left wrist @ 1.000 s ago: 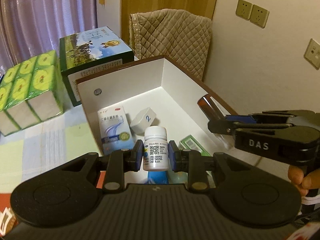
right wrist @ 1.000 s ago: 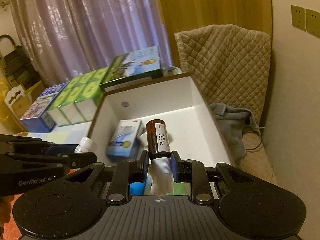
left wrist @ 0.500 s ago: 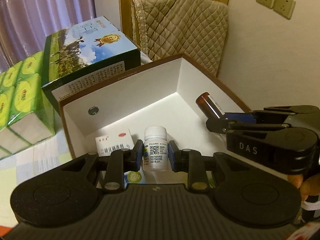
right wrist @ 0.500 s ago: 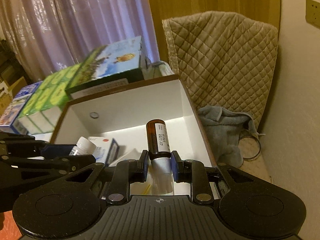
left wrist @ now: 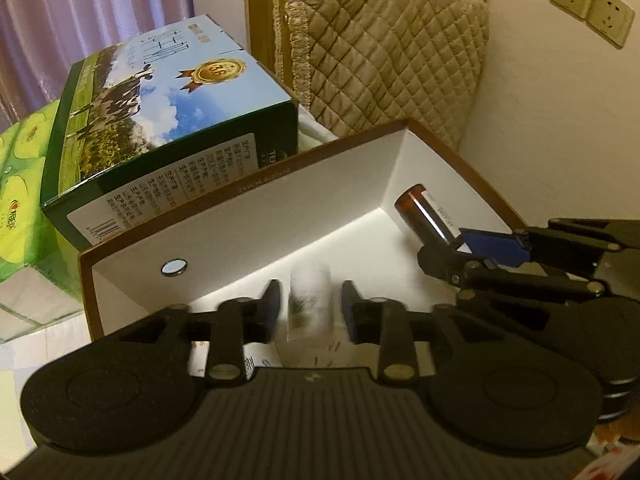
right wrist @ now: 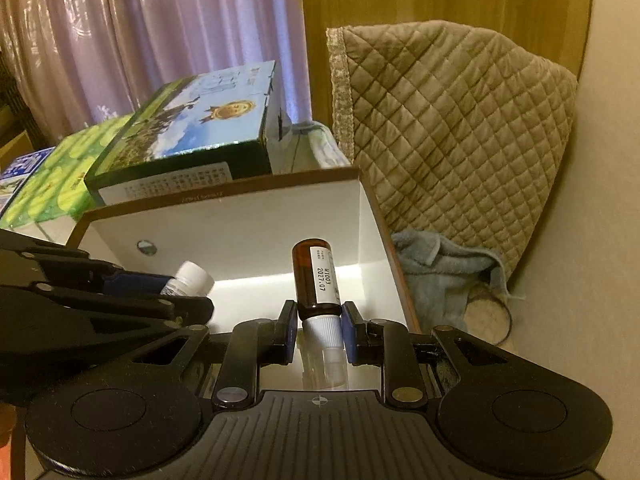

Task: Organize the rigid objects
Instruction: 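Open both grippers to drop the bottles into the brown box, then raise both grippers out of the brown box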

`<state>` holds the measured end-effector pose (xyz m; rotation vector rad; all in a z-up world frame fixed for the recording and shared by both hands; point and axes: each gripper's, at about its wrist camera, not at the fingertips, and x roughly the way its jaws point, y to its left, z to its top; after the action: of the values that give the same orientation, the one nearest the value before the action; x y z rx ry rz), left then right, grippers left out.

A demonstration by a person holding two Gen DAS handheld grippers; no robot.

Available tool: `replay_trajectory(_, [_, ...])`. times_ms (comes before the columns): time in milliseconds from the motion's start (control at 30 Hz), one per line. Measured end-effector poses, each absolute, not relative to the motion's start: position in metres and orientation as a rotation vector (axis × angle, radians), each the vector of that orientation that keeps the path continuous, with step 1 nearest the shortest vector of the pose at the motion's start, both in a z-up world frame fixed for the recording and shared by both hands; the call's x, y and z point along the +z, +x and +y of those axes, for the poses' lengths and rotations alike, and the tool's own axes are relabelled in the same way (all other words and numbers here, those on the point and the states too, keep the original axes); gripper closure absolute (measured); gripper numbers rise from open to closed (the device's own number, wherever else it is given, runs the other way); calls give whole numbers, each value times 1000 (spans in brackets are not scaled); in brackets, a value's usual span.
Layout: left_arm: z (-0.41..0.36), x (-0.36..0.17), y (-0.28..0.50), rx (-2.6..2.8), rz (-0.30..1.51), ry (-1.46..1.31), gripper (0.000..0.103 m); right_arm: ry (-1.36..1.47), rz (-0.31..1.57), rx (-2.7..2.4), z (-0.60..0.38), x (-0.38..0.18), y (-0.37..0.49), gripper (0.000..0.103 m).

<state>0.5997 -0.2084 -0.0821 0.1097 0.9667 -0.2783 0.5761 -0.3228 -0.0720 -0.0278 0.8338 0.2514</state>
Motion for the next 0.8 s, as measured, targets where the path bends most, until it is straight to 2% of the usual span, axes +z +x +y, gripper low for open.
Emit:
replay_trajectory(100, [-205, -87, 604, -258, 981, 124, 58, -36, 822, 237, -321, -72, 582, 83])
replay_trajectory(200, [-200, -90, 606, -247, 994, 117, 53, -35, 822, 246, -319, -73, 586, 83])
replay_trajectory(333, [-195, -90, 605, -240, 995, 116, 53, -58, 822, 258, -316, -73, 586, 78])
replay_trajectory(567, [-190, -86, 602, -240, 991, 103, 53, -52, 812, 261, -319, -70, 582, 61])
replay_trajectory(800, [-189, -79, 591, -254, 977, 99, 53, -24, 812, 268, -324, -65, 570, 54])
